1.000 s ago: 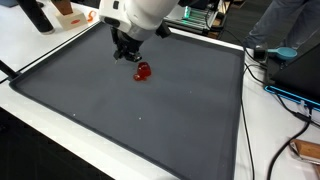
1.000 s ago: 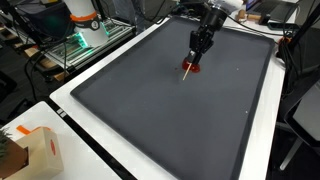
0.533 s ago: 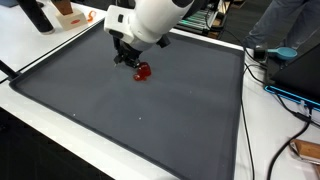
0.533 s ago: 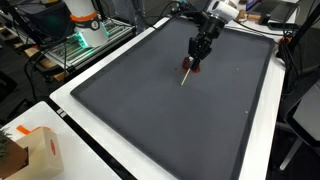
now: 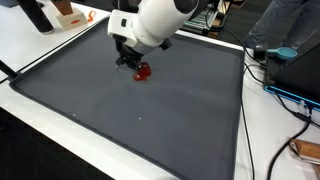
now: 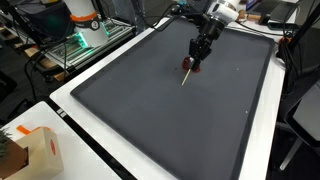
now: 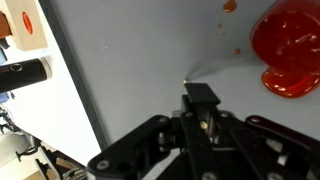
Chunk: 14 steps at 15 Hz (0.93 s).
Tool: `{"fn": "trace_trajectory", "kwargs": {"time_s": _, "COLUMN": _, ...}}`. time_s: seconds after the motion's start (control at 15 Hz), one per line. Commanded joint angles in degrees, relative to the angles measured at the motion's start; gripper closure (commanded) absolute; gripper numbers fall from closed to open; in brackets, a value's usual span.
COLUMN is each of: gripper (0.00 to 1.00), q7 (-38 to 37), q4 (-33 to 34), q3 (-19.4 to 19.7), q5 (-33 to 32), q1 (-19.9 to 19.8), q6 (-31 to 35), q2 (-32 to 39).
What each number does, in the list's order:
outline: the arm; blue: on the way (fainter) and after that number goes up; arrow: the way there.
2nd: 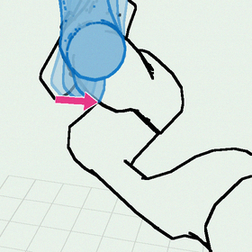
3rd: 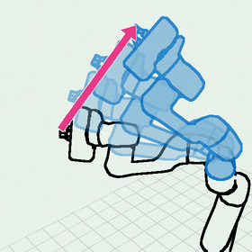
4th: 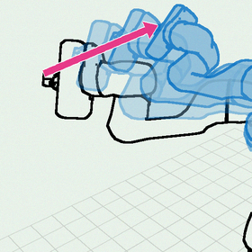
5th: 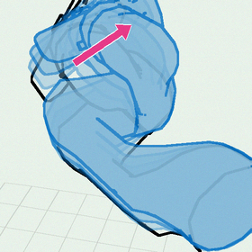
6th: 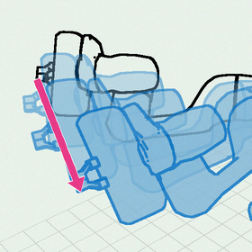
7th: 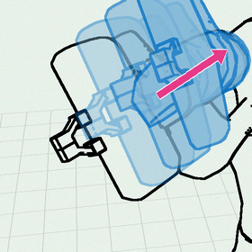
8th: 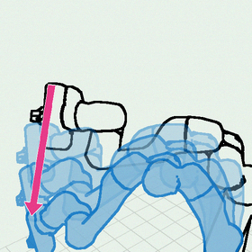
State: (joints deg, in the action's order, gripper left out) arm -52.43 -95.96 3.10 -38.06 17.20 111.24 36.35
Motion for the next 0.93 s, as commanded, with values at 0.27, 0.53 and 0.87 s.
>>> {"fn": "trace_trajectory", "kwargs": {"time_s": 0.27, "gripper": 0.97, "q7": 0.33, "q4": 0.12, "q3": -0.34, "q5": -0.48, "q1": 0.25, "q6": -1.15, "q2": 0.49}}
{"fn": "trace_trajectory", "kwargs": {"time_s": 0.53, "gripper": 0.97, "q7": 1.55, "q4": 0.07, "q3": -0.68, "q5": 0.00, "q1": -0.01, "q6": -1.50, "q2": 0.27}}
{"fn": "trace_trajectory", "kwargs": {"time_s": 0.87, "gripper": 0.97, "q7": 4.90, "q4": 0.25, "q3": -1.27, "q5": 1.05, "q1": -0.39, "q6": -2.92, "q2": 0.06}}
